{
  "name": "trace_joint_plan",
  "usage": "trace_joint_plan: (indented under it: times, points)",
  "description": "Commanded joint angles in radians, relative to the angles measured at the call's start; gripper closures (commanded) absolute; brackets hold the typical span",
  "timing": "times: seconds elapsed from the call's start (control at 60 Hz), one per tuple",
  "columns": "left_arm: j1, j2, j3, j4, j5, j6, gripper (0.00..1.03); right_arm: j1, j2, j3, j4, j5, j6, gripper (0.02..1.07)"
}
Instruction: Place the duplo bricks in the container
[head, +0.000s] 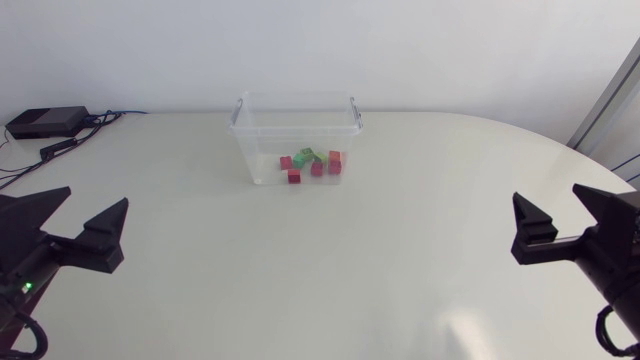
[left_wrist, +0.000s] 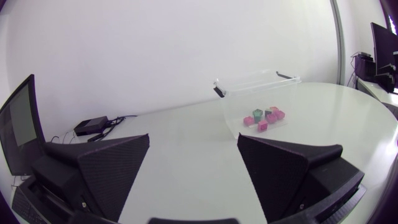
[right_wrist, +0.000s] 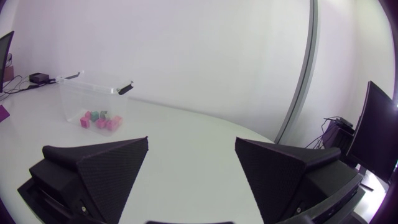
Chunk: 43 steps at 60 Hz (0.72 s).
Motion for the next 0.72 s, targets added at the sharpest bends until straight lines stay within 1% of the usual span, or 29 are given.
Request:
trace_joint_plan:
  times: [0.0, 0.567, 0.7]
  points:
    - [0.01, -0.045, -0.052, 0.026, 0.002, -0.044, 0.04, -0.011, -0.044, -0.049, 0.004, -0.01, 0.04, 0.06]
    - [0.018, -0.323, -0.288, 0.107, 0.002, -0.2, 0.04, -0.048, -0.334, -0.255, 0.025, -0.084, 0.181, 0.06]
    - [0.019, -0.33, -0.294, 0.109, 0.002, -0.204, 0.04, -0.049, -0.342, -0.26, 0.026, -0.086, 0.184, 0.06]
